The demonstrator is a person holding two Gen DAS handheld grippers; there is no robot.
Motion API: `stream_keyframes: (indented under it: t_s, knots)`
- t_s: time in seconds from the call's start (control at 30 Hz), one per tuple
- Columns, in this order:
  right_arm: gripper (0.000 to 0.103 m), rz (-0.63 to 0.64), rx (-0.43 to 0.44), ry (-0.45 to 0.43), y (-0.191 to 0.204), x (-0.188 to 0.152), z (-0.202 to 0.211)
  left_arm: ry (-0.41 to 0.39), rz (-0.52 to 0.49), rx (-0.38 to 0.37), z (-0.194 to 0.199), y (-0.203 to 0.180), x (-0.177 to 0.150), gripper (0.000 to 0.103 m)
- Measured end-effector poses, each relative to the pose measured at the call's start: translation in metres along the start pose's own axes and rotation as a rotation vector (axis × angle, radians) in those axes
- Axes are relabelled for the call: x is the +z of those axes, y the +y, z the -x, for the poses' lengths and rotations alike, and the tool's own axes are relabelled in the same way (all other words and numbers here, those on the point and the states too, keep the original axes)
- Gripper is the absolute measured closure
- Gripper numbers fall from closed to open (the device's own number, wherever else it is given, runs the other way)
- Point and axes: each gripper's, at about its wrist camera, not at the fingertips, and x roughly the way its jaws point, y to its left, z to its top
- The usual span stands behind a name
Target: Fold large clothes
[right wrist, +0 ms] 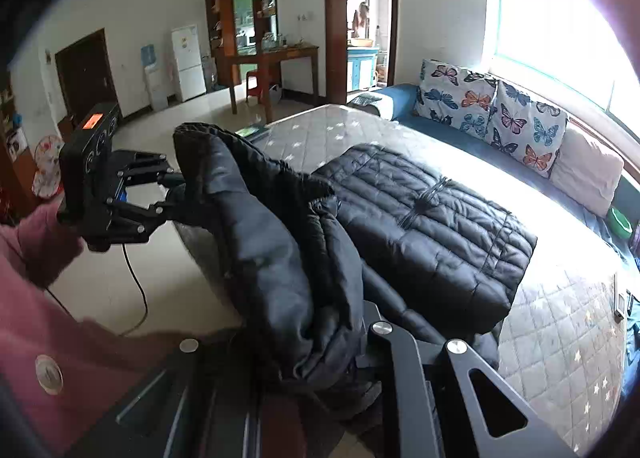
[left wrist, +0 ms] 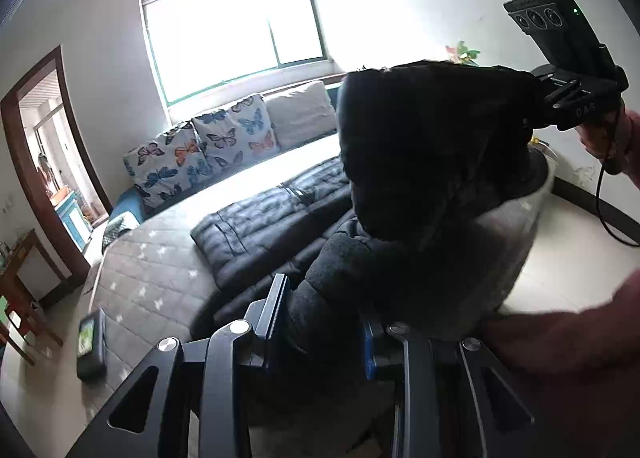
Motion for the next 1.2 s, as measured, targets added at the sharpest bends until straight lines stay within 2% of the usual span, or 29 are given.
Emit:
stream_keyframes:
  t_s: [0.2, 0.33, 0.5, 0.63, 0.8, 0.9, 1.03, 1.1, 1.2]
  knots:
    - [0.085, -0.077, 0.011, -0.037, -0.06, 0.05, -0.023, -0.042, 0.005, 0.027, -0.053, 0.065, 0.073, 0.071]
    - [0.085, -0.176, 0.015, -0.028, -0.113, 0.083, -0.062, -0.027, 0.005, 0.055, -0.123, 0.112, 0.129, 0.071]
    - [0.085, -0.313, -0.003, 0.021, -0.177, 0.111, -0.134, 0.065, 0.04, 0.086, -0.229, 0.162, 0.176, 0.072]
    - [0.085, -0.366, -0.041, 0.05, -0.206, 0.112, -0.181, 0.146, 0.085, 0.089, -0.307, 0.181, 0.188, 0.072]
    - [0.085, -0.424, -0.072, 0.093, -0.236, 0.096, -0.228, 0.204, 0.068, 0.109, -0.384, 0.197, 0.181, 0.072]
    - [0.085, -0.453, -0.098, 0.106, -0.245, 0.083, -0.243, 0.213, 0.044, 0.128, -0.406, 0.194, 0.16, 0.072]
    - [0.084, -0.481, -0.121, 0.121, -0.252, 0.073, -0.252, 0.227, 0.008, 0.165, -0.445, 0.199, 0.15, 0.072]
    - [0.084, -0.523, -0.114, 0.143, -0.259, 0.064, -0.258, 0.266, 0.012, 0.159, -0.469, 0.2, 0.139, 0.072]
    - [0.079, -0.588, -0.095, 0.172, -0.269, 0.053, -0.271, 0.311, 0.029, 0.141, -0.491, 0.205, 0.122, 0.072]
